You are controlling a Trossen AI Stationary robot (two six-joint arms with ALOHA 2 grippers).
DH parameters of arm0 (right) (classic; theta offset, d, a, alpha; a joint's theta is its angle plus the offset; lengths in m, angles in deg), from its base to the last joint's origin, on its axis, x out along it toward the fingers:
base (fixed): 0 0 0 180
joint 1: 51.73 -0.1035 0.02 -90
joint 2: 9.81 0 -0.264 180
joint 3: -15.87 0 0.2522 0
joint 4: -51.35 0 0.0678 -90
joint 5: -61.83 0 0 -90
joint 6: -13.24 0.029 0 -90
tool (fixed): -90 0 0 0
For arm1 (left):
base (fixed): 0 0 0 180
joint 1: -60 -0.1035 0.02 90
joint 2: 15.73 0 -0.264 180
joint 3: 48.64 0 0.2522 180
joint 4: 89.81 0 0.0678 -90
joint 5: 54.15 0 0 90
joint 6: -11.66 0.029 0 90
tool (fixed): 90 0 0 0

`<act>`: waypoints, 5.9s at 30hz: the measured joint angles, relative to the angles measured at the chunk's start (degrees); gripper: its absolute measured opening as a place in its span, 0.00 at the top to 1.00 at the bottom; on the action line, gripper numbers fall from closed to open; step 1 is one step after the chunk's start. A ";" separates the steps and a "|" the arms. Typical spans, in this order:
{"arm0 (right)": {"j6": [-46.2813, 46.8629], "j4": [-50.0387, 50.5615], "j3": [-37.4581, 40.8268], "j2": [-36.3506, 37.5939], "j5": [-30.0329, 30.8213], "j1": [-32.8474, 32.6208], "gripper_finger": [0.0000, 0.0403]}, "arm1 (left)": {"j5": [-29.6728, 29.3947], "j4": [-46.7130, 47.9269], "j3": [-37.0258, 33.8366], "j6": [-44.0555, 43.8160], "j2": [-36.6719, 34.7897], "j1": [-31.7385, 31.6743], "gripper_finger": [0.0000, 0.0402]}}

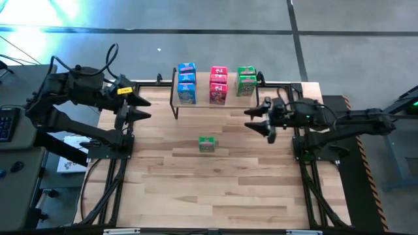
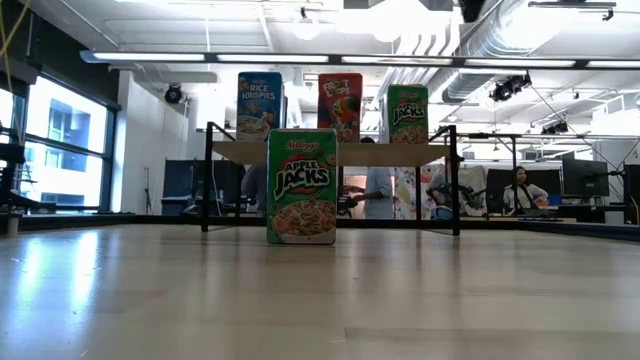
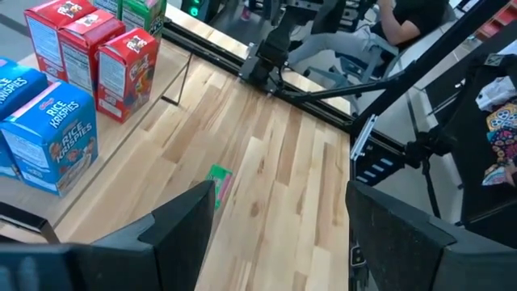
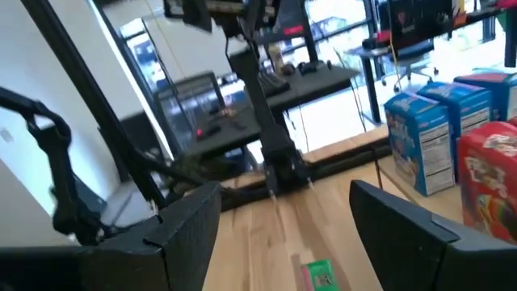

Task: Stack cereal on shelf
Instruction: Put the green cereal box on the shelf aligned with the other green cereal boxes

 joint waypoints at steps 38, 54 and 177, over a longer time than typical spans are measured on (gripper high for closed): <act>-4.46 5.53 -17.19 -43.04 4.77 -2.69 0.34 | 0.06 6.92 0.00 4.96 -0.24 0.02 0.33; -3.63 6.79 -17.14 -49.75 6.27 -2.53 0.34 | 0.03 6.89 0.00 7.52 -0.24 0.02 0.33; -35.43 49.31 -26.90 -19.49 -15.05 35.51 0.63 | -10.41 6.41 -0.02 7.43 -0.06 0.00 0.33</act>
